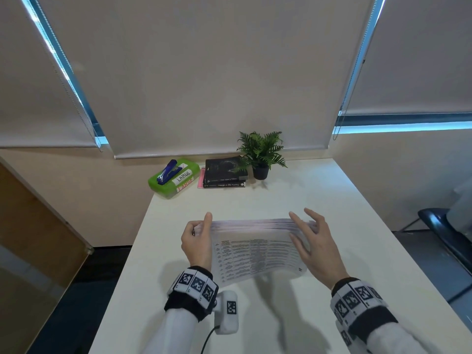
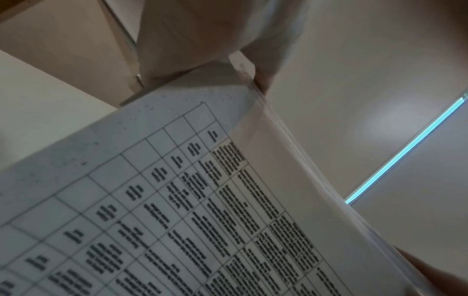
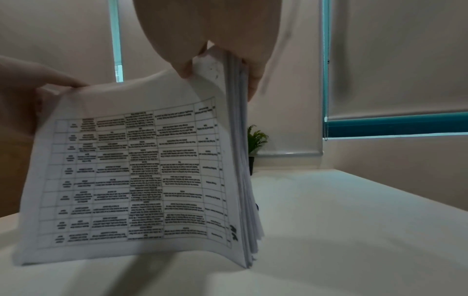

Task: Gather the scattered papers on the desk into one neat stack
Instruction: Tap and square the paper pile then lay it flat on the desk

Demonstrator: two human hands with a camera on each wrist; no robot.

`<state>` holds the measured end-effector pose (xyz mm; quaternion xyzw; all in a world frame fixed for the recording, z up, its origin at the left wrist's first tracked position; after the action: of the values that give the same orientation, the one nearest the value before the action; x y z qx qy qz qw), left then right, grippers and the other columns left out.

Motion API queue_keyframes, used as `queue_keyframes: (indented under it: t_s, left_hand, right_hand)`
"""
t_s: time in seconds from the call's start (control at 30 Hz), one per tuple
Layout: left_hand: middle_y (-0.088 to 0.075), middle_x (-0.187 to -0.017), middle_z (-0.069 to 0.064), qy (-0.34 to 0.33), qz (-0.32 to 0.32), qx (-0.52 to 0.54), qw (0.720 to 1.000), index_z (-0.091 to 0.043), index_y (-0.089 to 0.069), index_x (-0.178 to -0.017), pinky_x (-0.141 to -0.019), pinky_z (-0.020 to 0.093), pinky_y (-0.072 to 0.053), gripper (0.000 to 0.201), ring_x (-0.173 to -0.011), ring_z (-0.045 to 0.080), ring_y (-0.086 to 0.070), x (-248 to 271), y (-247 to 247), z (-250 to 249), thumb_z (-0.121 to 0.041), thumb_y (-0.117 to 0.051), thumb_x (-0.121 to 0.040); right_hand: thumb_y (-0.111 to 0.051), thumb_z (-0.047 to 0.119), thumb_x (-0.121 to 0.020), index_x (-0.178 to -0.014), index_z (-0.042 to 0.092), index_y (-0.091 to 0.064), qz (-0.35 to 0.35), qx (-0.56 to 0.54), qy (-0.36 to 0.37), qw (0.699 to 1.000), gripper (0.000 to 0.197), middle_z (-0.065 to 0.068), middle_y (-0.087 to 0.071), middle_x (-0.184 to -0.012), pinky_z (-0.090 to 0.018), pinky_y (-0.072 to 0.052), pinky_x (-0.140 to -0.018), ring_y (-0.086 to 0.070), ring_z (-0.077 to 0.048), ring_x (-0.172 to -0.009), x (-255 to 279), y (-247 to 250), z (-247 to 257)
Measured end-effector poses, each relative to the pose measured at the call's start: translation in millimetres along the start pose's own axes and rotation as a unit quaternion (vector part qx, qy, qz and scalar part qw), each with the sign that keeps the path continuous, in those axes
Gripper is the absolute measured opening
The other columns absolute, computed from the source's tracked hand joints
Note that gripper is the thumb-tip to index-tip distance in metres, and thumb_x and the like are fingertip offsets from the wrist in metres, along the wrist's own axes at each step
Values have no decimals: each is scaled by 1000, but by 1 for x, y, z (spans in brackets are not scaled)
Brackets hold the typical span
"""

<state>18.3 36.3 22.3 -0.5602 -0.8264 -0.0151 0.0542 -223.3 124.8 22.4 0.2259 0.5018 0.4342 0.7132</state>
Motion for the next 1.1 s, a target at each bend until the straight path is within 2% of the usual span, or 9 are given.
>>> queue_keyframes:
  t_s: [0.2, 0.37, 0.5, 0.67, 0.83, 0.9, 0.97, 1.03, 1.1]
  left_hand:
    - [-58, -70, -5, -35, 21, -32, 999, -18, -52, -66, -65, 28, -41, 30, -69, 15, -52, -3, -2, 0, -37, -64, -85]
    - [-61, -73, -5, -55, 41, -37, 997, -18, -57, -69, -62, 22, -42, 22, -69, 12, -54, -3, 1, 1, -29, -63, -87]
    - [-62, -83, -6, -55, 49, -29, 997, -20, -60, -77, -64, 17, -42, 14, -79, 12, -55, -6, 2, -3, -16, -56, -90]
    - [-62, -76, -5, -82, 67, -53, 993, -10, -60, -79, -59, 14, -41, 25, -67, 5, -55, 4, -4, -5, -33, -66, -85]
    - [-59, -69, -2, -88, 61, -53, 993, -7, -58, -73, -58, 15, -41, 30, -64, 10, -52, -1, 4, -2, -32, -62, -88]
    - [-63, -74, -4, -82, 87, -51, 992, -10, -60, -76, -56, 8, -42, 25, -64, 3, -56, 1, 1, -4, -32, -62, -88]
    - [-64, -78, -9, -78, 107, -51, 990, -15, -62, -78, -54, 3, -42, 17, -65, -4, -58, 3, 1, -6, -28, -64, -87]
    - [-64, -82, -10, -76, 101, -53, 991, -18, -63, -79, -59, 9, -43, 10, -74, 3, -57, 0, 2, -6, -24, -64, -87]
    - [-63, -86, -11, -69, 88, -48, 993, -18, -62, -83, -65, 16, -41, 7, -79, 8, -56, -4, 1, -6, -22, -60, -89]
  right_hand:
    - [-47, 31, -96, -136, 15, -50, -21, -14, -37, 999, 43, -8, -39, -142, -34, -41, -100, -43, -16, -113, 7, -6, -7]
    - [-22, 48, -96, -139, 33, -44, 26, 136, 3, 990, 50, -4, -50, -129, -47, -21, -107, -39, -23, -123, -3, -13, 5]
    - [-34, 39, -91, -134, 29, -49, 19, 118, 3, 993, 47, -7, -55, -118, -44, -24, -105, -43, -19, -112, -2, -8, -4]
    - [-32, 51, -91, -130, 29, -54, 36, 155, 5, 987, 49, -2, -55, -114, -36, -29, -94, -50, -22, -101, -13, -4, 4]
    - [-25, 57, -91, -117, 25, -58, 75, 161, 20, 984, 53, -6, -52, -132, -49, -10, -113, -41, -29, -130, -19, -6, -5]
    - [-22, 56, -93, -129, 25, -50, 107, 131, 19, 985, 54, -3, -55, -126, -46, -20, -111, -47, -27, -124, -20, -5, -6]
    - [-37, 36, -95, -134, 29, -46, 102, 119, 25, 987, 41, -1, -57, -105, -42, -36, -99, -54, -25, -99, -21, -1, -4]
    - [-57, 7, -86, -134, 28, -50, 100, 104, 15, 989, 53, -3, -53, -93, -35, -45, -81, -51, -23, -82, -19, 2, -5]
    - [-60, 0, -82, -139, 31, -43, 121, 83, -22, 989, 67, -3, -49, -98, -28, -47, -70, -49, -21, -83, -17, 5, -4]
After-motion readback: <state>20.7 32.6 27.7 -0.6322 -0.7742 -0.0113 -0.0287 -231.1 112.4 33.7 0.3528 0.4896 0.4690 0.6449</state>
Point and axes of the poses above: each hand's wrist, its own x-axis away from the middle knuckle, its own y-axis out of the back of the hand, z = x × y, the point moved 1 cm from there along -x, towards the middle knuckle
